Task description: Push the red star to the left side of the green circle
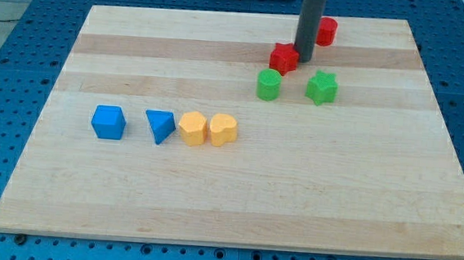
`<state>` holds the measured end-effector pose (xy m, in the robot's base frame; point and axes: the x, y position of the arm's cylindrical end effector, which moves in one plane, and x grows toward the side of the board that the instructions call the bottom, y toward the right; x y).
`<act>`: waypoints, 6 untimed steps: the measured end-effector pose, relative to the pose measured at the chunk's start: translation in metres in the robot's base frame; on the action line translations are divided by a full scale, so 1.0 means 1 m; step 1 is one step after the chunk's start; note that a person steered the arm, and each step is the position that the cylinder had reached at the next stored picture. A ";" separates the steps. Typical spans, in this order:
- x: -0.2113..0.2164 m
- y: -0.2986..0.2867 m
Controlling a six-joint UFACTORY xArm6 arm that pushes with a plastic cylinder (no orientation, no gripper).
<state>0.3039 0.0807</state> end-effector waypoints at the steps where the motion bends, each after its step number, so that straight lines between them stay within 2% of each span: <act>1: 0.000 -0.029; 3: 0.001 -0.084; 6: 0.030 -0.093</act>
<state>0.3343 -0.0126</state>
